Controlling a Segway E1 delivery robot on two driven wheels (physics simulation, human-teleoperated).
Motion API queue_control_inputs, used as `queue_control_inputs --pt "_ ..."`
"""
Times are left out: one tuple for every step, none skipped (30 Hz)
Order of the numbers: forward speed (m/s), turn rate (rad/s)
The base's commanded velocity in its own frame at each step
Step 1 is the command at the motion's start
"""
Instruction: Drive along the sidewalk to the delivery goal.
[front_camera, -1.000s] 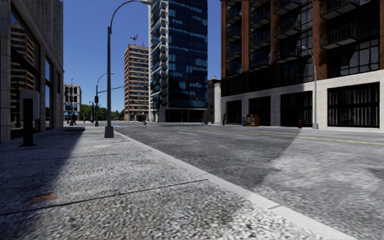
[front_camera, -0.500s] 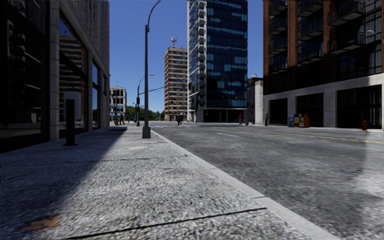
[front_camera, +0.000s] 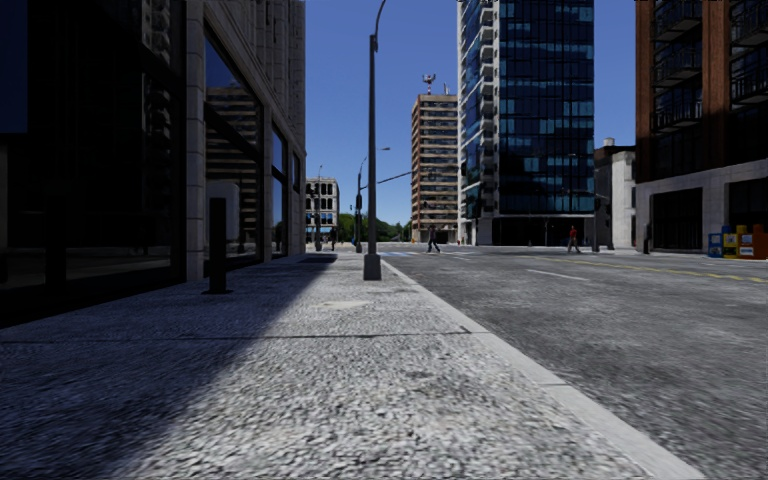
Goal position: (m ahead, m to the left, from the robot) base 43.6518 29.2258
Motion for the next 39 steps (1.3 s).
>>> queue_control_inputs --pt "2.00 0.55" --pt "2.00 0.55" --pt "2.00 0.55" --pt "2.00 0.55" --pt "2.00 0.55" --pt "2.00 0.55" --pt "2.00 0.55" --pt "2.00 0.53" --pt "2.00 0.53" --pt "2.00 0.45" --pt "2.00 0.38" --pt "2.00 0.35" --pt "2.00 0.35" --pt "2.00 0.31" --pt "2.00 0.00" --pt "2.00 0.00" --pt "2.00 0.00" --pt "2.00 0.00" --pt "2.00 0.00" --pt "2.00 0.00" --pt "2.00 0.00" --pt "2.00 0.00" --pt "2.00 0.00" --pt "2.00 0.00" --pt "2.00 0.00" --pt "2.00 0.00" --pt "2.00 0.00" --pt "2.00 0.00" --pt "2.00 0.00" --pt "2.00 0.00" --pt "2.00 0.00" --pt "2.00 0.00" --pt "2.00 0.00" --pt "2.00 0.00" --pt "2.00 0.00" --pt "2.00 0.00" --pt "2.00 0.00" --pt "2.00 0.00" --pt "1.99 0.00"
